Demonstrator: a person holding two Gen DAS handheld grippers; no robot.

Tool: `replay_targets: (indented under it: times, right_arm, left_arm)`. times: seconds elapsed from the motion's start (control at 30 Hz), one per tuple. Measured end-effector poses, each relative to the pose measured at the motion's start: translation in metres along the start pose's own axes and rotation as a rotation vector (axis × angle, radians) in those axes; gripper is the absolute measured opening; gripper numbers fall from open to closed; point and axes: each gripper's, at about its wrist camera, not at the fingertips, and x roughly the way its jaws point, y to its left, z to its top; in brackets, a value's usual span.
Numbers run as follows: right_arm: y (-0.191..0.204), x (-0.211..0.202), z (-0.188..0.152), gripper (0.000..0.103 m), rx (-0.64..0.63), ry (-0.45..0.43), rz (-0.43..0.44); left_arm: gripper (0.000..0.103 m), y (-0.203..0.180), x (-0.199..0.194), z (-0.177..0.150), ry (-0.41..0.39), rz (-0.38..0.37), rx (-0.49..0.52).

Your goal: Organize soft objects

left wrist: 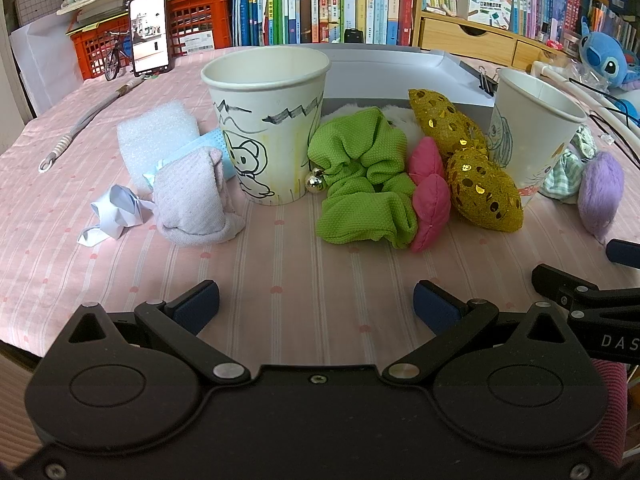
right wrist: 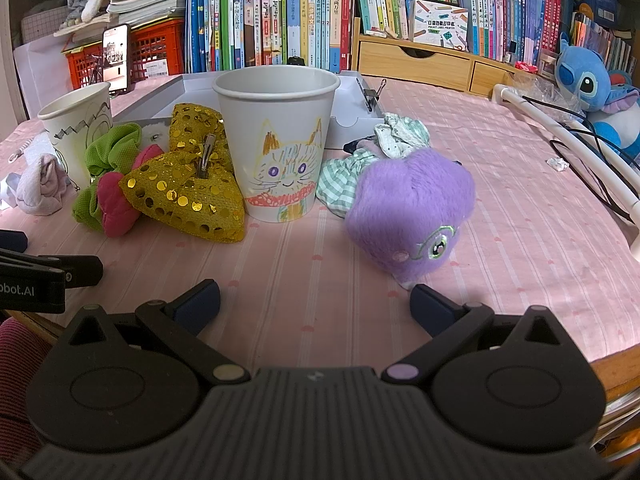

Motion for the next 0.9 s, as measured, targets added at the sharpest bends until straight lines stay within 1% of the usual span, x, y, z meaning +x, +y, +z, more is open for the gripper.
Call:
replay_targets:
  times: [0.37,0.53,0.67,0.8,0.87,0.9]
  right_arm:
    - [0.002,-0.001,-0.001,0.103,0.001,-0.005,0.0]
    - [0.003,-0.002,-0.001,0.103,-0.001,-0.018,0.002]
    - [0.002,-0.004,-0.007,0.103,0.0,-0.043,0.002]
    - [0.003,-0.005,-0.012,0.103,0.005,-0.088,-0.006]
    - [0.002,-0.005,-0.01,0.103,0.004,-0.083,0.0]
    - [0.001,-0.006,-0.009,0.103,0.008,-0.079,0.005]
  left_arm:
    - [0.103,-0.001,0.0,0.001,-0.001,-0.01,0.009]
    - [0.103,0.002,0.003,-0.002,-0.019,-0.016,0.014]
    - [0.103,0.004,0.002,-0.003,-0.027,-0.017,0.015]
    - [0.103,0.004,0.002,-0.004,-0.028,-0.017,0.014]
    - [0.101,0.005,0.001,-0.004,-0.023,-0.021,0.01]
    - [0.097,0.005,-0.001,-0.004,-0.027,-0.025,0.008]
